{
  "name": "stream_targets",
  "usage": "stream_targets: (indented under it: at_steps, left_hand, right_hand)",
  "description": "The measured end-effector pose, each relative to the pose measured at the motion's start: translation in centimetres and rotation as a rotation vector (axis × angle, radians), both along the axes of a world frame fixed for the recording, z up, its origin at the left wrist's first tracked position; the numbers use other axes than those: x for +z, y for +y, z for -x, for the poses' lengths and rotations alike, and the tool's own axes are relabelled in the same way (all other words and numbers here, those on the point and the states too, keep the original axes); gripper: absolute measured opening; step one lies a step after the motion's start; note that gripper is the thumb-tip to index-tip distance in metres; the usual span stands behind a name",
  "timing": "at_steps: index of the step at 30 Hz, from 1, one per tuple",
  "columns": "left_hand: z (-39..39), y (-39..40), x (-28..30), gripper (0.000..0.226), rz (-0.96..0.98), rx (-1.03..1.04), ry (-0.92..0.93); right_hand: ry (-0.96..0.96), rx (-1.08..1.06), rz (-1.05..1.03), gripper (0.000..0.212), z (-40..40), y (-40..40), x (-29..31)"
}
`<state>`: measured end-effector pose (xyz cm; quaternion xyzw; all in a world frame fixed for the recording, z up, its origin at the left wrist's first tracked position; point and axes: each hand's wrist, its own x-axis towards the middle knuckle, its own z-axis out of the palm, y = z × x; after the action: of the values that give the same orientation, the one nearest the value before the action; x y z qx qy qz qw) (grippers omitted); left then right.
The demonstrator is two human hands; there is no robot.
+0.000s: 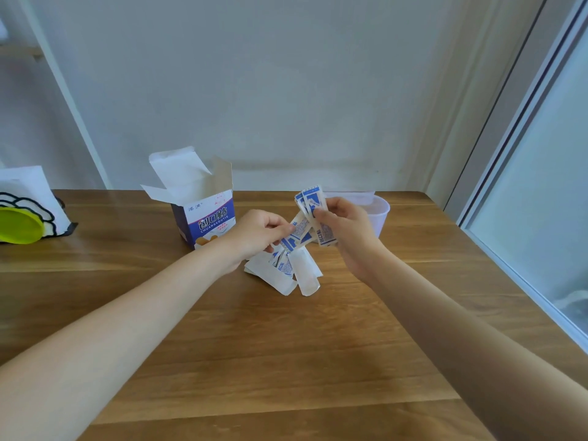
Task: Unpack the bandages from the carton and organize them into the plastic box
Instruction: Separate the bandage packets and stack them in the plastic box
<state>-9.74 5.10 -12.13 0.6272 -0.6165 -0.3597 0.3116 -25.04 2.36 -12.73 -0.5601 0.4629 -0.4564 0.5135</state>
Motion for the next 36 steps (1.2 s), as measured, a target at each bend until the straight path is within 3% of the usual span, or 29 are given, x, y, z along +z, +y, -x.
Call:
stream_targets:
  at_steps: [9, 12, 14, 17, 21, 25, 27, 30, 33, 36]
  left_hand:
    - [-1.1, 0.4, -0.4, 0.005, -0.019, -0.107, 0.017]
    - [-1.9, 0.0, -0.7, 0.013, -0.049, -0.041, -0.053]
    - [-1.9, -0.3, -0.8, 0.016, -0.060, -0.046, -0.121]
    - [-0.9, -0.6, -0.4, 0.016, 0.016, -0.112, -0.245]
    - [0.4, -1.0, 0.1, 0.017, 0.106, -0.202, -0.411]
    - [1.3, -1.5, -0.3, 0.026, 0.144, -0.125, -0.212]
    - [1.9, -1.5, -0.7, 0.027, 0.097, -0.110, -0.152]
    - [2.5, -1.3, -1.9, 0.022, 0.020, -0.194, -0.254]
    - [2.9, -1.5, -2.7, 0.022, 0.036, -0.229, -0.387]
    - [3.4, -1.4, -2.8, 0.015, 0.098, -0.212, -0.382]
  right_hand:
    - [0.020, -0.124, 0.161, 0.012, 0.4, -0.2, 1.1]
    - [0.428, -0.011, 0.463, 0.027, 1.1, -0.6, 1.6]
    - [0.716, 0.100, 0.598, 0.024, 1.2, -0.5, 1.4]
    - [0.924, 0.245, 0.726, 0.021, 0.9, -0.4, 0.3]
    - [1.022, 0.304, 0.668, 0.028, 1.4, -0.2, -0.7]
    - [1.181, 0.229, 0.757, 0.019, 2.9, -0.2, -1.6]
    - [1.234, 0.197, 0.798, 0.028, 3.8, 0.0, -2.2]
    - [1.218, 0.281, 0.745, 0.040, 4.3, 0.6, -3.6]
    - [1.267, 0.286, 0.733, 0.034, 5.2, 0.0, -4.3]
    - [1.339, 0.271, 0.681, 0.031, 6.5, -0.5, -3.7]
